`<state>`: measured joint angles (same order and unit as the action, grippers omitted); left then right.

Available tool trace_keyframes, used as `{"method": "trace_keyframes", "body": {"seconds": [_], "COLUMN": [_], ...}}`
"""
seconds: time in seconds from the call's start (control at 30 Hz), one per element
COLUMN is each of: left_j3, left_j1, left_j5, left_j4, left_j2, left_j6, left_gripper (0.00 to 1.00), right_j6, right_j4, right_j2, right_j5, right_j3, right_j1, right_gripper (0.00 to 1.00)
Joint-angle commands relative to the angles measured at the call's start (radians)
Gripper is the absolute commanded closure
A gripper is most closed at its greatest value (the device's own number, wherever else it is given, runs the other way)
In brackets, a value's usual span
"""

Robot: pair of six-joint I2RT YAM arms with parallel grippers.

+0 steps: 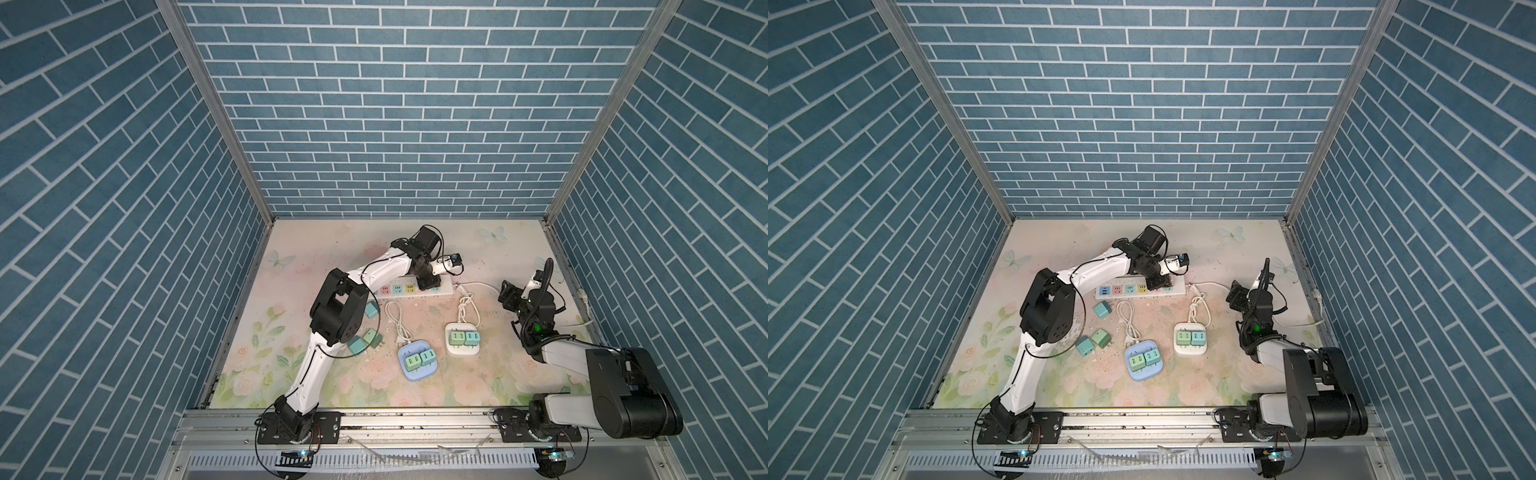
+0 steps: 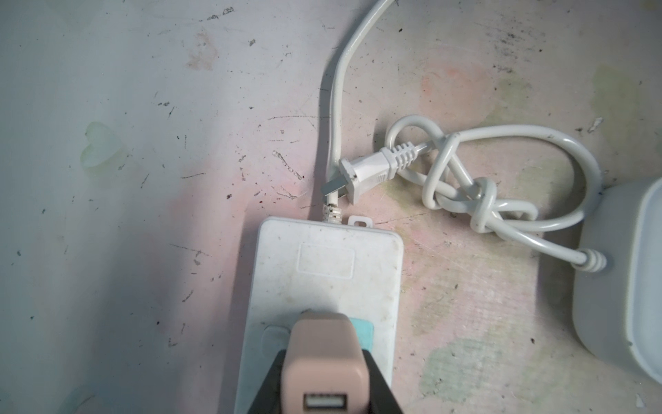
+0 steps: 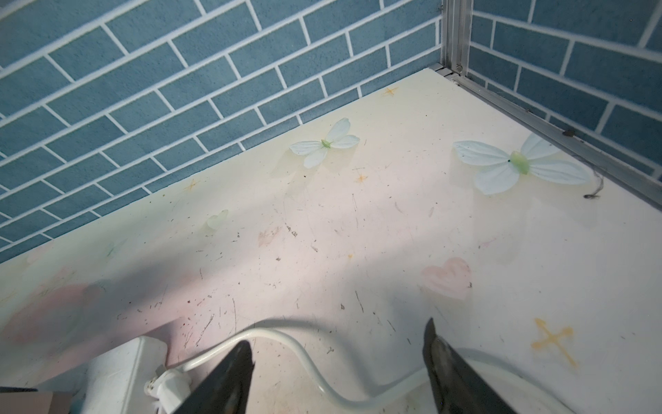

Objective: Insert plugs into power strip
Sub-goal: Insert the plug into the socket.

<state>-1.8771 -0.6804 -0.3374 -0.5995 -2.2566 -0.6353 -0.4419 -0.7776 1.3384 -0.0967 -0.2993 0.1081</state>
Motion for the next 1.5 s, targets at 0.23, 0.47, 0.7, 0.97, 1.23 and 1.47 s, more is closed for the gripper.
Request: {"method": "trace_keyframes", "body": {"seconds": [0.23,0.47,0.7,0.97,1.23,1.47], "left_j3": [0.054,0.077,0.078,-0.004,-0.051,-0.048], "left_j1": [-0.018,0.002,0.007,0.011,0.011,0.024], "left_j5": [0.006,-0.005,-0.012,0.016,0.043,0.006], "left_j4": [-0.014,-0.01,-0.057,-0.175,-0.208,-0.201], "left_j2": [0.027,0.007,-0.012,-0.075,-0.106,-0.113], "left_j6": [0.08,0.065,0.027,-0.01,-0.02,-0.026], "left_gripper": [1.0,1.0,1.0,1.0,1.0,1.0], "right_j6": [-0.024,-0.024,-0.025,-0.024,-0.024,-0.024], "right_j4": [-0.006,-0.006,-0.006,-0.003,-0.004,-0.003], "right_j2": [0.01,0.011,0.011,0.013,0.013,0.013], "right_j5": [0.008,0.008,0.009,0.013,0.012,0.014], "right_j3": [-0.023,-0.024,-0.024,-0.025,-0.025,-0.025], "right_j1": [-0.005,-0.005,-0.005,-0.004,-0.004,-0.004], "right_gripper": [0.23,0.23,0.24,0.23,0.23,0.23]}}
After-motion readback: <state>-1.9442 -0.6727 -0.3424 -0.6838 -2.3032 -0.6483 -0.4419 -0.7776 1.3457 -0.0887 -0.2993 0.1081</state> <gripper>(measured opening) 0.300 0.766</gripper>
